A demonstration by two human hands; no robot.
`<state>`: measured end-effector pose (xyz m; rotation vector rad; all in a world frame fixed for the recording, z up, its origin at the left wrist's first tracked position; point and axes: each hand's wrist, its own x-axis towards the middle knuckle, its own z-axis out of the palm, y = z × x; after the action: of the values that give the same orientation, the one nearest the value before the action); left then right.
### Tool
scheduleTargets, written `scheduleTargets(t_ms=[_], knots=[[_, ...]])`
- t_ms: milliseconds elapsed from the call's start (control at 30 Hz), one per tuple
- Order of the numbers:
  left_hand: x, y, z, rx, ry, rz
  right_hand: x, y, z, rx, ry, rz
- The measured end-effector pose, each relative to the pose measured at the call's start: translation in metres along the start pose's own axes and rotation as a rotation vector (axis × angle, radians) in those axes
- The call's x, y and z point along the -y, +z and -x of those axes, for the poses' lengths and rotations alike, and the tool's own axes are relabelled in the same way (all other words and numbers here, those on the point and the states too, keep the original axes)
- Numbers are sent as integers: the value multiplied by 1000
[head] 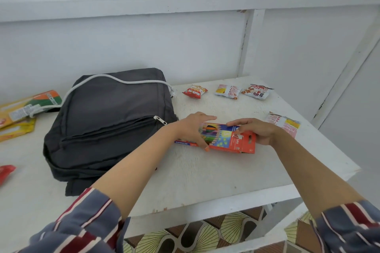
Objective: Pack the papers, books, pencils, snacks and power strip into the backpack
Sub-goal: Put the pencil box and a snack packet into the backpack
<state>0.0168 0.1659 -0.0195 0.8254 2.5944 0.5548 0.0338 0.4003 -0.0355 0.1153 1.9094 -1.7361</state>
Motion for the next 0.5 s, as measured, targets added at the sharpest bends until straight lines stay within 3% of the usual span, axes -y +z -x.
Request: scheduleTargets(t_ms=[233, 500], knots=[[23, -13, 67, -410, 143, 179, -7, 19, 43, -170, -122, -230], [80, 0, 162, -604, 111, 163, -25, 93, 93, -251, -243, -357]])
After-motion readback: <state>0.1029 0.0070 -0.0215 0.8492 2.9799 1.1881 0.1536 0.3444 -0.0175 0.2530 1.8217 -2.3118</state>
